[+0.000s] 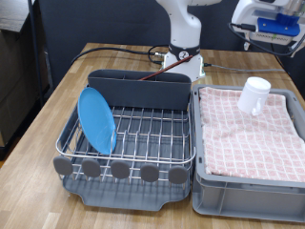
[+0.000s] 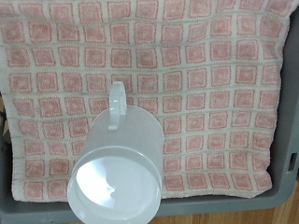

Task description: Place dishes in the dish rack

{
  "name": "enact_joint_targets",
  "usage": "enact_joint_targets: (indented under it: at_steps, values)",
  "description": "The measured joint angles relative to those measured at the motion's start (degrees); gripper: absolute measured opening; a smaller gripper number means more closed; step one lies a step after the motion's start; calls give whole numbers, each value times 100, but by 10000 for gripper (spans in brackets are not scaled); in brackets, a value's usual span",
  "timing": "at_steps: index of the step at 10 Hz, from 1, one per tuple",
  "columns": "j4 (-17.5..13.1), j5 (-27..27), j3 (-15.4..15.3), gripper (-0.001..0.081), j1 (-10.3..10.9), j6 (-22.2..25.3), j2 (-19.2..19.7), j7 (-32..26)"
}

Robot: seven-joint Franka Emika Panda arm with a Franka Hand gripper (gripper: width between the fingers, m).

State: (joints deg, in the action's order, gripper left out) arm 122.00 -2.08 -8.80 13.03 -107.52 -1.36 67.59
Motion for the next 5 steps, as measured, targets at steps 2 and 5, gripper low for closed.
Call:
enact_joint_targets:
  at_steps: [2, 5]
  values:
    - [118, 129, 11, 803, -8, -178, 236, -1]
    - [144, 224, 11, 803, -6, -193, 428, -2]
